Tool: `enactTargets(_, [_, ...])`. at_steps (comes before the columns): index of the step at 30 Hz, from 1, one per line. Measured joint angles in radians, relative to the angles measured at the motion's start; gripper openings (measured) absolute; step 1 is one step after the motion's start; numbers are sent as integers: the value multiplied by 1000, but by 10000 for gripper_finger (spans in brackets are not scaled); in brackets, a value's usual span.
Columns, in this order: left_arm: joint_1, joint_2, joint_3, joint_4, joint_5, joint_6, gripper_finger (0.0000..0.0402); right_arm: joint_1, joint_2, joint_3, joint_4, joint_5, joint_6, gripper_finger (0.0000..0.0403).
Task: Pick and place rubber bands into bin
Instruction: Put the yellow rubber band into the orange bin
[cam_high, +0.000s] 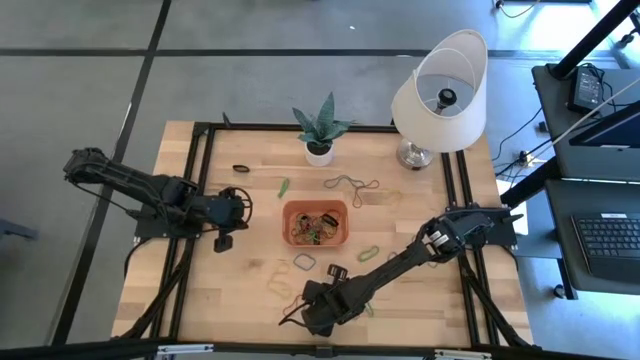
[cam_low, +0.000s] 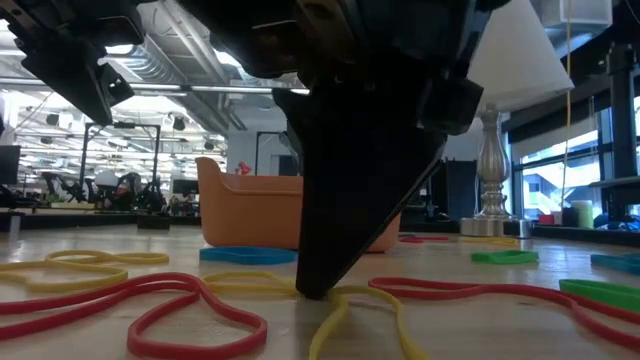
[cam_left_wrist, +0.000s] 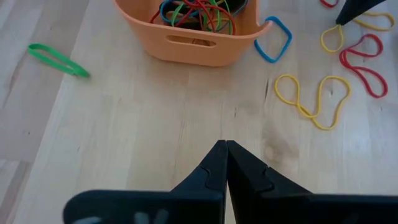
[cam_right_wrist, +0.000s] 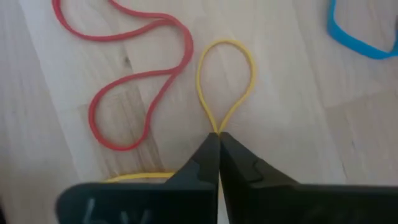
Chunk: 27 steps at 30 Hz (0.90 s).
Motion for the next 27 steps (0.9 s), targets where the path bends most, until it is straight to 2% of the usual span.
enactTargets(4, [0,0,0,0,0,0,2,-1,-30,1,-51,0,-3,3])
enactTargets(14, [0,1,0,4,-8,0,2,4,-210,8,-107,47,-3,1])
enactTargets(18, [0,0,0,4,-8,14,4,-6,-283,13,-133,132,-31,1])
enactTargets(22, [0,0,0,5,-8,23,2,-40,-345,10,-167,198,-106,1])
enactTargets(27, [0,1,0,8,-8,20,3,-127,-390,12,-232,205,-182,0])
